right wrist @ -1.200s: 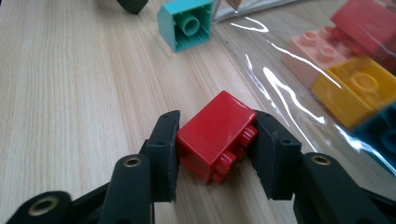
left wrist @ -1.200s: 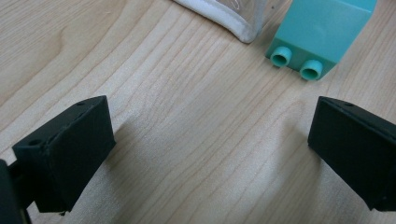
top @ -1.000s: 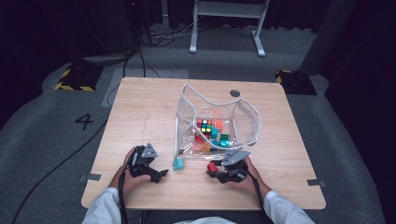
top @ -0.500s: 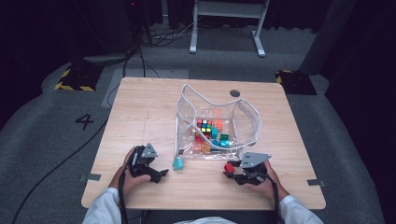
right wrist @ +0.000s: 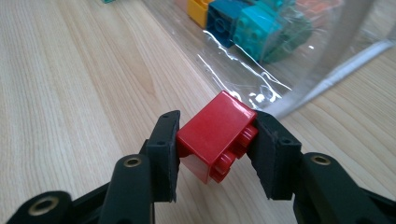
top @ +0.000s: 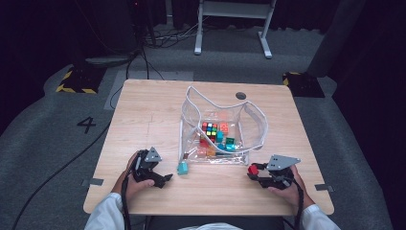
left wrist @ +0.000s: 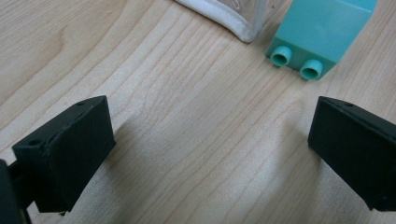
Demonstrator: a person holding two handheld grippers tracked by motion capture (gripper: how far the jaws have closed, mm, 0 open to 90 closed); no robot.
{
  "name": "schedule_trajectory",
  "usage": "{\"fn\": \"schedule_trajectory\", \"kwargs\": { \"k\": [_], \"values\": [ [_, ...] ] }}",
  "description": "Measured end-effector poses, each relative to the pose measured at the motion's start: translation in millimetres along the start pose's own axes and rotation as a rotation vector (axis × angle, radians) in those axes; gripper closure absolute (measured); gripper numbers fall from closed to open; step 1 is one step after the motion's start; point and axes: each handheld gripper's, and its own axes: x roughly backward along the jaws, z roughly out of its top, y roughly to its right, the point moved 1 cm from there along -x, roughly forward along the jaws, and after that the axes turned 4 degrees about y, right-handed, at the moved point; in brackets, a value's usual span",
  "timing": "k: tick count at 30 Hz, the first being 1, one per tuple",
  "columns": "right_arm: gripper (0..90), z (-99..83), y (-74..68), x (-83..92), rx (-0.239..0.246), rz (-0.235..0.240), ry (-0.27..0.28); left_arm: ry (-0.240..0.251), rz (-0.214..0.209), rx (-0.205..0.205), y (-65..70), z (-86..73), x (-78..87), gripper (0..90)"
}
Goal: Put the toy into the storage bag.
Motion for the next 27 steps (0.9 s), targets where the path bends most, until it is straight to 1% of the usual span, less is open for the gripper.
{"fn": "schedule_trajectory", "kwargs": {
  "k": [2,3,6,8,12,14,16,18,22,24,26,27],
  "values": [
    [55.6,-2.2,2.0,6.0,-0.001,-0.014,-0.002,0.0,0.0,0.0,0.0,0.0,0.0,0.4],
    [55.6,-3.4,3.6,8.8,0.004,-0.021,0.003,0.0,0.0,0.0,0.0,0.0,0.0,0.4],
    [55.6,-5.8,9.6,19.5,-0.004,-0.048,0.021,-0.002,0.0,-0.001,0.0,0.1,0.2,0.4],
    [55.6,-5.1,13.0,26.0,0.001,-0.066,0.03,0.0,0.0,0.0,0.0,0.0,0.0,0.4],
    [55.6,-1.9,24.0,38.9,-0.031,-0.098,0.068,-0.001,0.0,0.0,0.0,0.0,0.0,0.4],
    [55.6,-0.6,29.4,43.2,-0.038,-0.111,0.076,-0.002,0.0,-0.001,-0.1,0.1,0.2,0.4],
    [55.7,2.7,35.6,47.3,-0.046,-0.14,0.08,0.0,0.0,-0.001,-0.1,0.0,0.0,0.4],
    [55.6,6.1,40.4,50.9,-0.047,-0.149,0.092,0.0,0.0,0.001,0.1,0.0,0.0,0.4],
    [55.6,15.9,48.5,58.9,-0.044,-0.19,0.103,-0.002,0.0,-0.001,0.0,0.1,0.2,0.4],
    [55.6,22.6,51.6,64.3,-0.045,-0.196,0.117,-0.001,0.0,-0.001,-0.1,0.0,0.0,0.4],
    [55.6,31.7,55.0,69.6,-0.035,-0.202,0.132,-0.001,0.0,-0.001,0.0,0.0,0.1,0.4],
    [55.6,34.8,56.4,71.2,-0.03,-0.205,0.13,0.0,-0.001,0.0,-0.1,0.0,0.0,0.4]
  ]
}}
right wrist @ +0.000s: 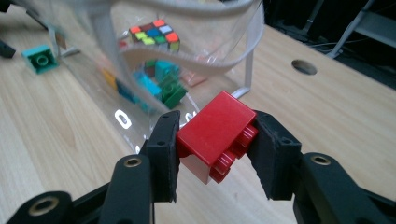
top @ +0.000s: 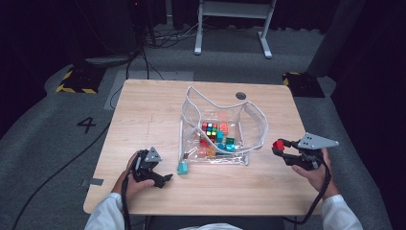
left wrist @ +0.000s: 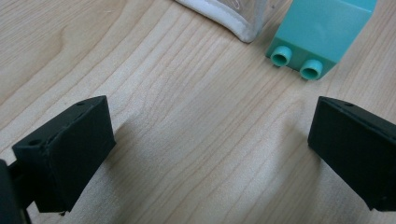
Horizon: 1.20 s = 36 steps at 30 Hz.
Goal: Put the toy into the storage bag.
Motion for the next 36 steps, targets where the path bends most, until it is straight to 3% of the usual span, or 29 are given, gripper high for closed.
{"fn": "schedule_trajectory", "kwargs": {
  "k": [6,16,19,22,29,36],
  "values": [
    [55.6,27.2,14.7,0.6,0.019,-0.025,0.006,-0.001,0.0,0.0,0.0,0.1,0.1,0.4],
    [55.6,68.2,34.6,-2.6,0.008,-0.055,0.044,0.003,-0.002,0.001,0.0,0.1,-0.3,0.4],
    [55.6,82.6,40.2,-4.4,0.021,-0.06,0.072,0.002,0.001,0.0,-0.2,0.2,-0.2,0.3],
    [55.6,93.4,41.9,-7.3,0.037,-0.071,0.059,0.001,0.0,-0.001,-0.2,0.2,-0.1,0.3],
    [55.6,109.3,47.1,-20.3,0.038,-0.058,0.055,0.0,0.001,-0.001,-0.2,0.3,0.0,0.3],
    [55.6,120.5,45.8,-37.5,0.031,0.001,0.064,0.002,0.001,-0.001,-0.2,0.2,-0.2,0.3]
  ]
}}
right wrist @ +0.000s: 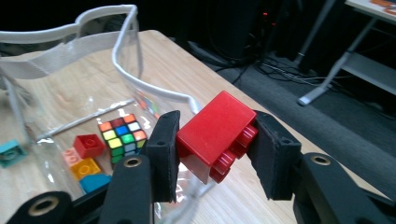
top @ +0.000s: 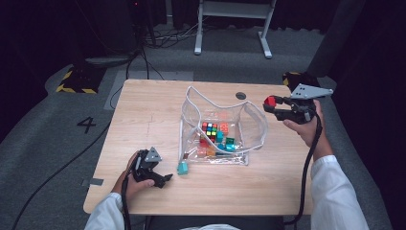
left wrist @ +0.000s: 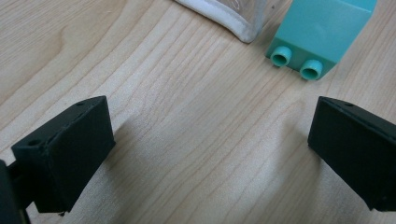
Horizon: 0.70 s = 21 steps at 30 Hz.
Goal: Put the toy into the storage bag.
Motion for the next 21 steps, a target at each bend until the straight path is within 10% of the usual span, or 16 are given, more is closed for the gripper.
{"fn": "schedule_trajectory", "kwargs": {
  "k": [21],
  "values": [
    [55.5,6.4,-37.8,-56.1,0.101,0.206,-0.114,-0.001,-0.002,0.001,0.1,0.0,0.0,0.3]
  ]
}}
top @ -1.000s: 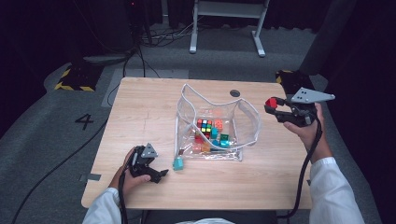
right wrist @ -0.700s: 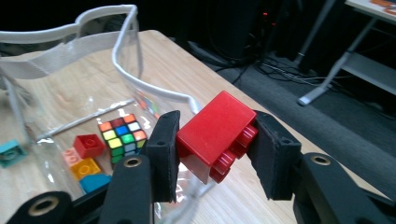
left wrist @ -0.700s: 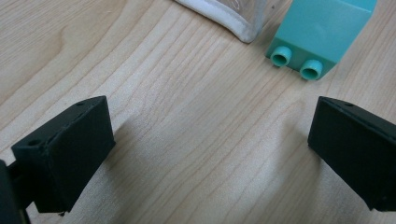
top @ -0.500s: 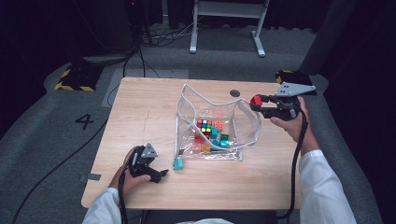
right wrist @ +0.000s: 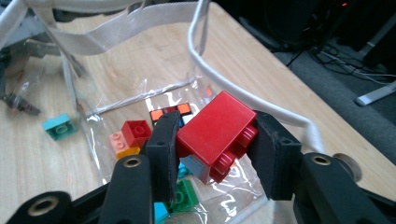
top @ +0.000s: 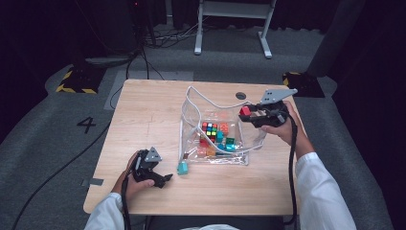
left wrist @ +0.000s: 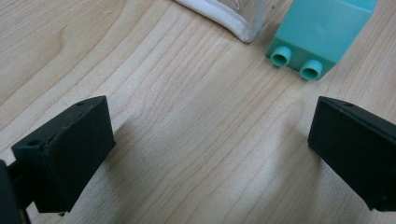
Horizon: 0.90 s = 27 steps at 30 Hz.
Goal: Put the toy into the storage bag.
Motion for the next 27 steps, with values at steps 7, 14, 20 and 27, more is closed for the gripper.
{"fn": "schedule_trajectory", "kwargs": {
  "k": [7,14,20,27],
  "values": [
    [55.5,6.6,-7.4,-19.2,0.045,0.04,-0.097,0.0,0.002,-0.001,-0.2,0.0,0.0,0.3],
    [55.4,14.3,-16.9,-43.0,0.097,0.077,-0.23,0.001,0.002,-0.001,-0.1,0.0,-0.1,0.3],
    [55.4,15.1,-17.5,-55.9,0.123,0.068,-0.376,0.0,0.002,-0.001,-0.1,0.0,0.1,0.3],
    [55.2,3.7,-12.6,-59.7,0.107,0.067,-0.479,0.0,0.002,-0.001,-0.2,0.0,0.0,0.3]
  ]
}}
